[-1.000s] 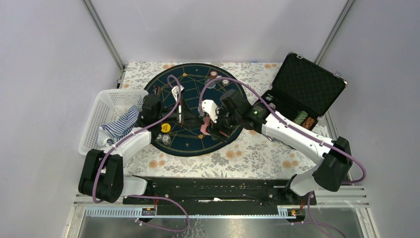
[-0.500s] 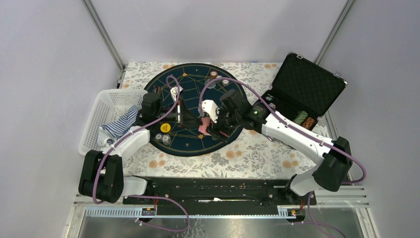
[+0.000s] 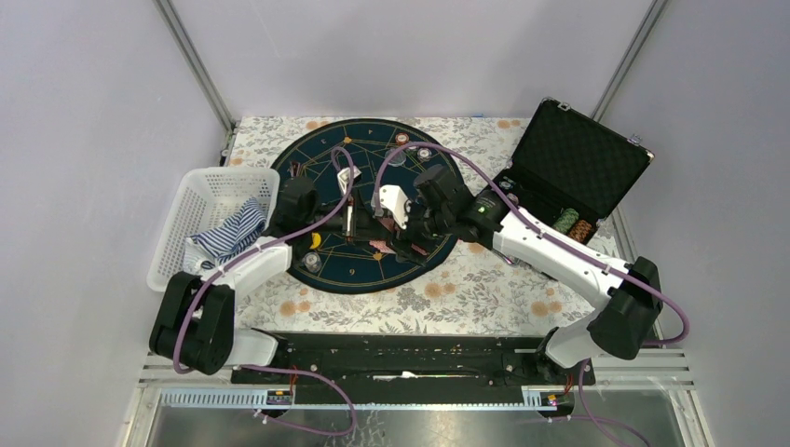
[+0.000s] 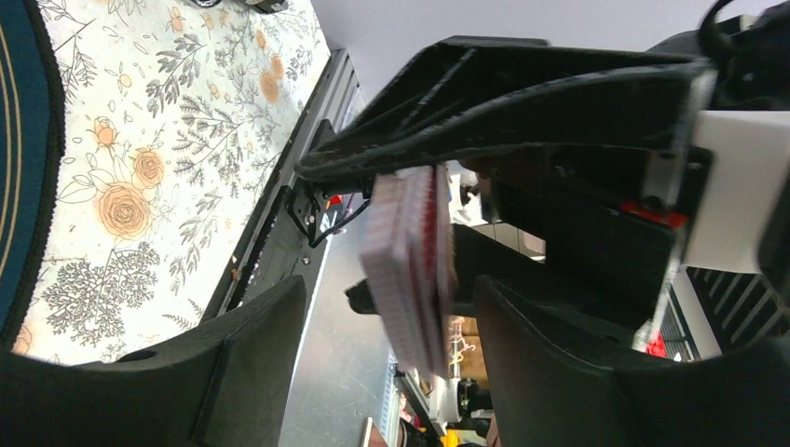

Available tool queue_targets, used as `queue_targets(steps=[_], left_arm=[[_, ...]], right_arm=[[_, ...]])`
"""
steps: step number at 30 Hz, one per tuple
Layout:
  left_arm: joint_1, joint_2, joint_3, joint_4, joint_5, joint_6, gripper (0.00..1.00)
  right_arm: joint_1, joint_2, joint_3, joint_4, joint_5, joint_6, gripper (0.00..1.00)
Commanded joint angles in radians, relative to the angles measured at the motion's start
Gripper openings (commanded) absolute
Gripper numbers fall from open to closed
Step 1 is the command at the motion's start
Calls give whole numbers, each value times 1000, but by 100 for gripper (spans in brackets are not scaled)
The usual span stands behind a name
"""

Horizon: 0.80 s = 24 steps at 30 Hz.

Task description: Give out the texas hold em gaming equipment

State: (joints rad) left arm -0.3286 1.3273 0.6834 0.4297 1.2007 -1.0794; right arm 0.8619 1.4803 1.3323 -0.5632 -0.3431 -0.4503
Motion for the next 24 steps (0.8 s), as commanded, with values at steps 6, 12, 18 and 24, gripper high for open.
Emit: queue_targets(steps=[6, 12, 18, 24], left_arm=[[-30, 47, 45, 115, 2, -58, 32], [-29, 32, 54, 79, -14, -39, 0], [-30, 37, 81, -6, -44, 7, 0], [-30, 52, 84, 14, -35, -11, 0]], right_arm=[[-6, 11, 83, 55, -47, 16, 24], [-6, 20, 99, 4, 12, 26, 77], [-5, 80, 144, -96, 76, -4, 97], [9, 107, 146, -123, 90, -41, 98]])
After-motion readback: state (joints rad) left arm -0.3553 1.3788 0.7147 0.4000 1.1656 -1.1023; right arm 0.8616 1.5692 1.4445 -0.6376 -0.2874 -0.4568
